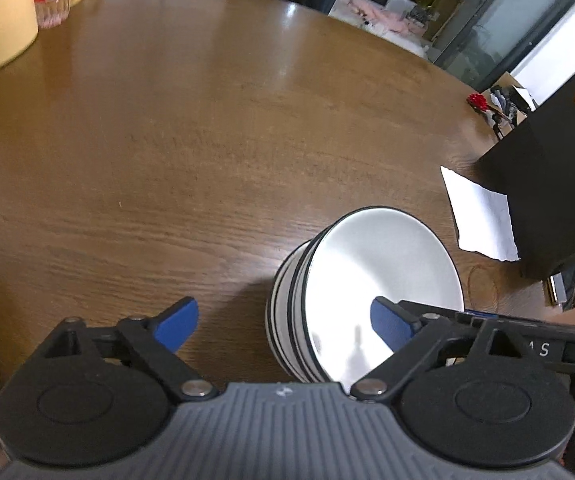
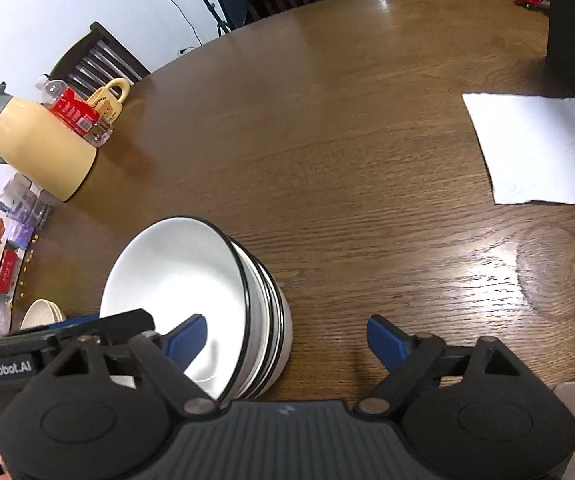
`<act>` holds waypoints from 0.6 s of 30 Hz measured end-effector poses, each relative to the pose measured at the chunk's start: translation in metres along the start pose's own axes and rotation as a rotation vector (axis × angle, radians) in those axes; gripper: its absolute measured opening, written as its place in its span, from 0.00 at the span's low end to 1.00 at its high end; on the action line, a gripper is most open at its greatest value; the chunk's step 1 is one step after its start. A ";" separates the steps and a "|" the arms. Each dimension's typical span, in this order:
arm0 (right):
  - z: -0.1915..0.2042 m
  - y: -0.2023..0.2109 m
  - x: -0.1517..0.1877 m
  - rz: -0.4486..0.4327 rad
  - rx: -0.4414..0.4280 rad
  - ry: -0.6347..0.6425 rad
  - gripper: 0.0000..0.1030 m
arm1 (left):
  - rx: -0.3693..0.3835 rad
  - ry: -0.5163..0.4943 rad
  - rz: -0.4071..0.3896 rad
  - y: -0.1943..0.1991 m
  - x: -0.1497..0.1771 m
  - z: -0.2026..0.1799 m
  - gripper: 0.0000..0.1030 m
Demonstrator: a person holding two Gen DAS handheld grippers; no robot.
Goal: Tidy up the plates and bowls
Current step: 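Close both grippers on the rims of the bowl stack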
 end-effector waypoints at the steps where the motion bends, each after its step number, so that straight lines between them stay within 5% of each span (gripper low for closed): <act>1: 0.000 -0.002 0.000 0.007 -0.002 -0.004 0.82 | 0.000 0.009 0.009 -0.002 0.001 0.001 0.87; 18: 0.002 -0.026 0.002 0.088 -0.044 -0.084 0.59 | 0.037 0.126 0.106 -0.025 0.012 -0.004 0.59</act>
Point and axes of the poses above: each gripper's, at about its wrist camera, not at the fingertips, and y roughly against the way its jaws point, z to its left, x to its underside, the point moved 10 cm from there along -y, roughly the way its jaws point, and after that the axes turned 11 degrees about -z, right-handed, at the moved point
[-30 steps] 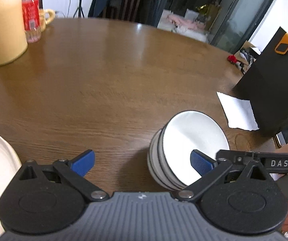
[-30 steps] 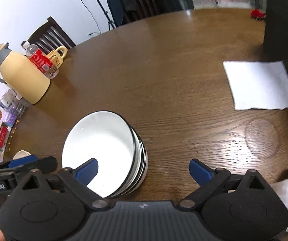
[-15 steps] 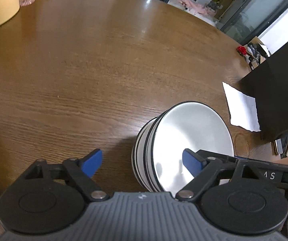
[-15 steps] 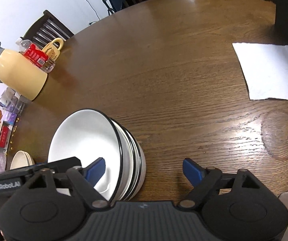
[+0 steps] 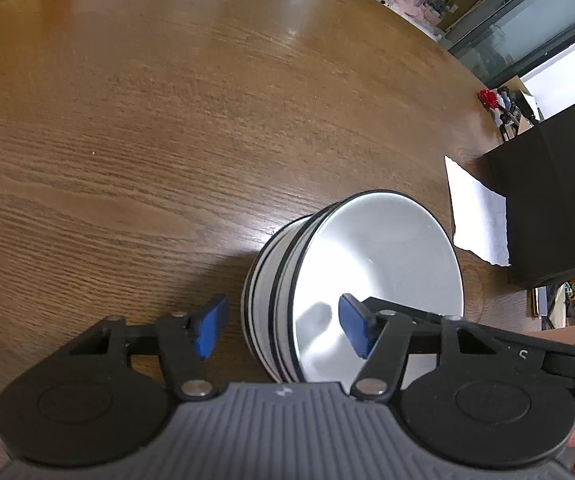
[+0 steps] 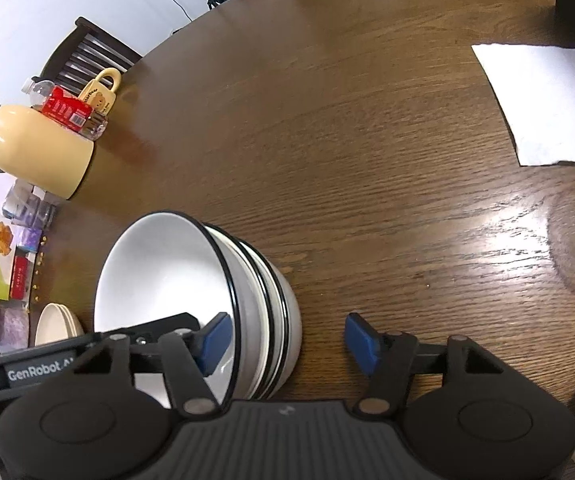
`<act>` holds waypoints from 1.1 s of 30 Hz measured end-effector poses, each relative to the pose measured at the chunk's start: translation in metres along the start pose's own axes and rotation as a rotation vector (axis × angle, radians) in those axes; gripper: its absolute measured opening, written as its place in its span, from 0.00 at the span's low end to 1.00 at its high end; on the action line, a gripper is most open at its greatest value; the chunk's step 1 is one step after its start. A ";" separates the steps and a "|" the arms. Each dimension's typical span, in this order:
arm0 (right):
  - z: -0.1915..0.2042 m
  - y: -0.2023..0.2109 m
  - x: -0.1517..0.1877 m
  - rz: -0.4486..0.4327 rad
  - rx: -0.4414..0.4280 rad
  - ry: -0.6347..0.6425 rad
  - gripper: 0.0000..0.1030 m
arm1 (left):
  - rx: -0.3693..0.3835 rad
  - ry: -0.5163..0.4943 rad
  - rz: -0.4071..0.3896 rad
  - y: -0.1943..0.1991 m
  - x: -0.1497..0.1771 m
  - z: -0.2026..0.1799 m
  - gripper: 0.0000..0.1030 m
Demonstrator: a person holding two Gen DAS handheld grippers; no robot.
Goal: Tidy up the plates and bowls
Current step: 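Close both grippers on the rims of the bowl stack, then lift the white bowl stack with both grippers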
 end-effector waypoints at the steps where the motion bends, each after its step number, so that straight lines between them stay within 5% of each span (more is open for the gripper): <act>1: -0.001 0.000 0.000 0.001 -0.005 -0.004 0.58 | 0.001 0.002 0.001 0.000 0.000 0.000 0.58; 5: 0.000 -0.001 -0.001 0.000 -0.025 -0.015 0.55 | 0.004 0.004 0.008 -0.003 0.001 0.001 0.50; 13: 0.003 -0.002 0.000 0.003 -0.081 -0.037 0.41 | 0.016 0.027 0.007 -0.004 0.000 0.002 0.50; 33: 0.006 0.000 0.001 -0.009 -0.084 -0.021 0.39 | 0.011 -0.011 -0.009 -0.001 0.001 0.000 0.47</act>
Point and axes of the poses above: each gripper's, at about its wrist camera, not at the fingertips, and y roughly against the way its jaws point, z to its left, x to its underside, the point moved 10 cm from there along -y, roughly the way its jaws point, and after that the axes turned 11 degrees about -z, right-handed, at the moved point
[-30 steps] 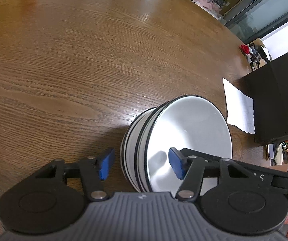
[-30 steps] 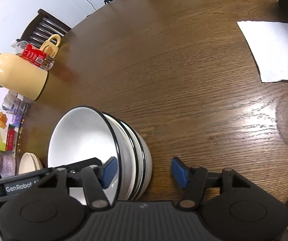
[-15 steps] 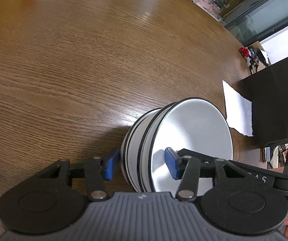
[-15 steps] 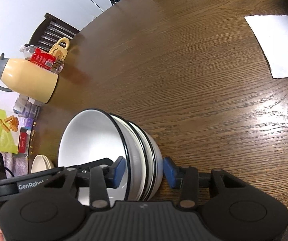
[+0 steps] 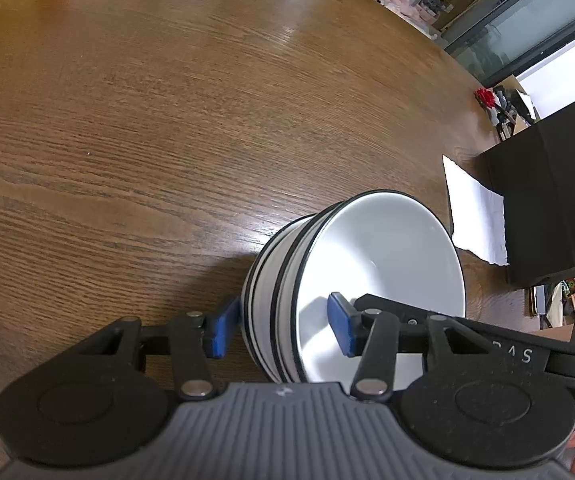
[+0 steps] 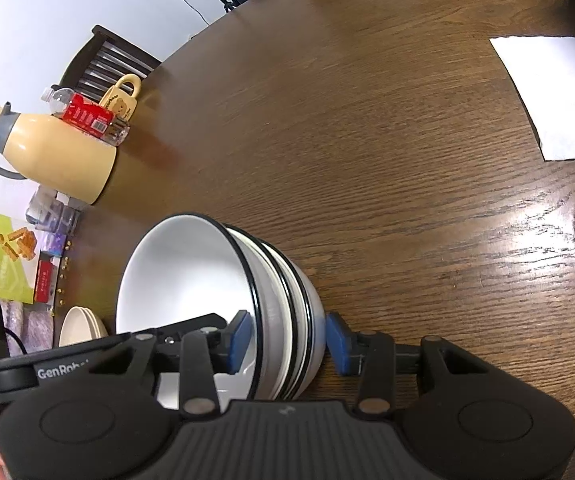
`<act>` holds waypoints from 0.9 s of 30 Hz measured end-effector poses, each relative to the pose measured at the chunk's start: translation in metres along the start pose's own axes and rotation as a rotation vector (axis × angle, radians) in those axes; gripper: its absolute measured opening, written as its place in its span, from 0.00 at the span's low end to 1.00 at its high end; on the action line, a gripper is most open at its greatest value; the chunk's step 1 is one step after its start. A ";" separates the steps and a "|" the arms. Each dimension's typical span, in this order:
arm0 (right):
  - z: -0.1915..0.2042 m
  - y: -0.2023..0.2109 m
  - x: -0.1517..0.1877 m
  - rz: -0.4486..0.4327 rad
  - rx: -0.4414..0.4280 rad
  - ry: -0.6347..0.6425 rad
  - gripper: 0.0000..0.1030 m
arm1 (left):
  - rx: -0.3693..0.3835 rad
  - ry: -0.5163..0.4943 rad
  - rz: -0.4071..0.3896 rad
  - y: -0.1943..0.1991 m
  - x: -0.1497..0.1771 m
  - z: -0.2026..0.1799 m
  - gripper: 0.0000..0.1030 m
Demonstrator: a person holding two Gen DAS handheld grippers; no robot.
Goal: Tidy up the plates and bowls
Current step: 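Lift the white bowl stack with both grippers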
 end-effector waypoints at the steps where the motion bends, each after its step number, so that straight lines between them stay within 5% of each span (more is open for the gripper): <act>1: 0.000 0.000 0.000 0.000 -0.001 0.001 0.39 | -0.001 -0.006 -0.002 0.000 0.000 -0.001 0.47; 27: 0.001 0.001 0.001 -0.008 0.004 0.020 0.39 | -0.010 -0.070 -0.015 -0.005 -0.001 -0.007 0.47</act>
Point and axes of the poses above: each gripper's, at about its wrist camera, not at the fingertips, and y roughly against the way its jaws point, z to its left, x to its underside, the point moved 10 cm from there along -y, roughly the way its jaws point, and after that the axes turned 11 degrees about -z, right-handed, at the moved point
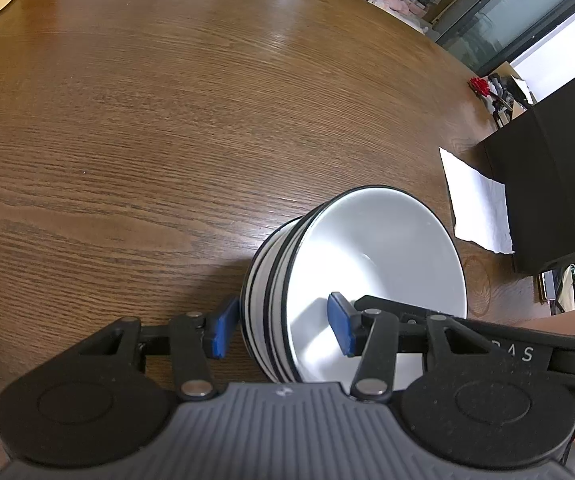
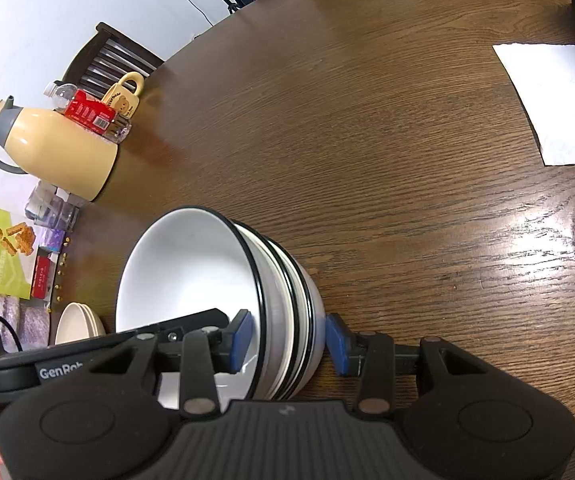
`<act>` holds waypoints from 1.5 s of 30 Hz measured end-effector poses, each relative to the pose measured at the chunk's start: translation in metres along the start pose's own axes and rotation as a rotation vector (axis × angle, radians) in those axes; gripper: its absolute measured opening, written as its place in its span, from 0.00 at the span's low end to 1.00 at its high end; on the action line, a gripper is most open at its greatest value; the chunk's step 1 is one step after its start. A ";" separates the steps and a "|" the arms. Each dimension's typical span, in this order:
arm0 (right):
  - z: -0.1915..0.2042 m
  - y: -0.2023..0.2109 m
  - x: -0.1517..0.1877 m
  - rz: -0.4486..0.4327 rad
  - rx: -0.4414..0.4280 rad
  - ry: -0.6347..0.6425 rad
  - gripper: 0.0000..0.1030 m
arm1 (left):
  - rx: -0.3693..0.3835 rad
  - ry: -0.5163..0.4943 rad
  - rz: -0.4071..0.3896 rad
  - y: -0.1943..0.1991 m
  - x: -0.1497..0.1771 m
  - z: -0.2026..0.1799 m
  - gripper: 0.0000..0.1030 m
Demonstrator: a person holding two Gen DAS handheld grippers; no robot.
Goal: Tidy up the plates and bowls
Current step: 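Lift the white bowl stack with both grippers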
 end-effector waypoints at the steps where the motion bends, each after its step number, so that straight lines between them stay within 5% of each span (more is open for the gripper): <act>1: 0.000 0.000 0.000 0.000 0.000 0.001 0.39 | 0.000 0.000 0.000 0.000 0.000 0.000 0.47; 22: -0.007 0.001 -0.002 0.006 -0.046 -0.038 0.37 | 0.033 0.042 0.012 0.000 -0.004 0.009 0.48; 28: -0.010 -0.003 -0.004 0.007 -0.071 -0.069 0.41 | 0.060 0.087 0.029 -0.005 -0.003 0.014 0.55; 45: -0.009 -0.007 -0.002 -0.016 -0.097 -0.096 0.40 | 0.090 0.093 0.018 -0.003 -0.004 0.013 0.51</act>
Point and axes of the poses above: each gripper's, at about its wrist camera, not at the fingertips, and y roughly against the way its jaws point, z to its left, x to its underside, the point moved 10 cm from there along -y, roughly the way its jaws point, and after that the axes turned 11 degrees about -z, right-handed, at the moved point
